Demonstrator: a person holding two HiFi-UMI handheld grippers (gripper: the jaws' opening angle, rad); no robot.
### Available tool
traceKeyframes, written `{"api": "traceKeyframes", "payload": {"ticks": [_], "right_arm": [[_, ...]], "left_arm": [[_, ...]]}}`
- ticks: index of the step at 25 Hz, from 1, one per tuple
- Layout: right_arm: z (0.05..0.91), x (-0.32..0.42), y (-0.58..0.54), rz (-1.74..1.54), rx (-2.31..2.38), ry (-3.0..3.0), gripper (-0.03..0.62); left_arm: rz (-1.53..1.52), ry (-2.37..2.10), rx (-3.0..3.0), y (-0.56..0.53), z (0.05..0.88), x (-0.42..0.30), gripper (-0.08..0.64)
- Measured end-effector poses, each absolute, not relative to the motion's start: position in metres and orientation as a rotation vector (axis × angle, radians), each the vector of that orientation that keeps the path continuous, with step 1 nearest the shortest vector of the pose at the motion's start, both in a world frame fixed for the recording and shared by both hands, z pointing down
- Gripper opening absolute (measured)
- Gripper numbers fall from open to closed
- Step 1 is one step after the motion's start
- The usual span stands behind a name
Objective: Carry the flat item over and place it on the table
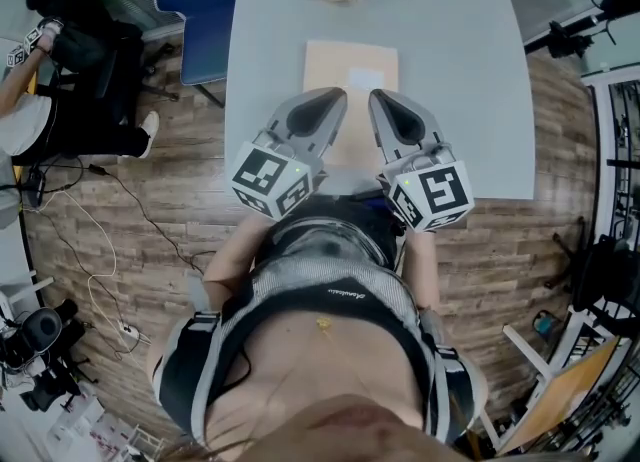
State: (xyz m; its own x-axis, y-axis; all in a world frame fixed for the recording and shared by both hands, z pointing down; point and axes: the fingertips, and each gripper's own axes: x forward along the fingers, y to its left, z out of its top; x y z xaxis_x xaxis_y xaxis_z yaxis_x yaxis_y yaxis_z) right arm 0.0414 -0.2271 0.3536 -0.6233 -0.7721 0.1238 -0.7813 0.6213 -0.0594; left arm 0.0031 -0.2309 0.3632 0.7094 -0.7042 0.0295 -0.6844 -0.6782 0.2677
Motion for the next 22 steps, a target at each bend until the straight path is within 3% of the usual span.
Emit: {"api": "traceKeyframes", "payload": {"ticks": [12, 22], "right_arm": [[0.310, 0.033, -0.213, 0.026, 1.307, -2.849, 0.005], [0.307, 0.022, -0.212, 0.028, 1.254, -2.871, 0.005]], "left_arm": [[-0.187, -1.185, 2.782, -0.226, 0.302, -0.002, 0.020], [-0.155, -1.190, 2.807, -0.220, 0.301, 0.001, 0.020]]}}
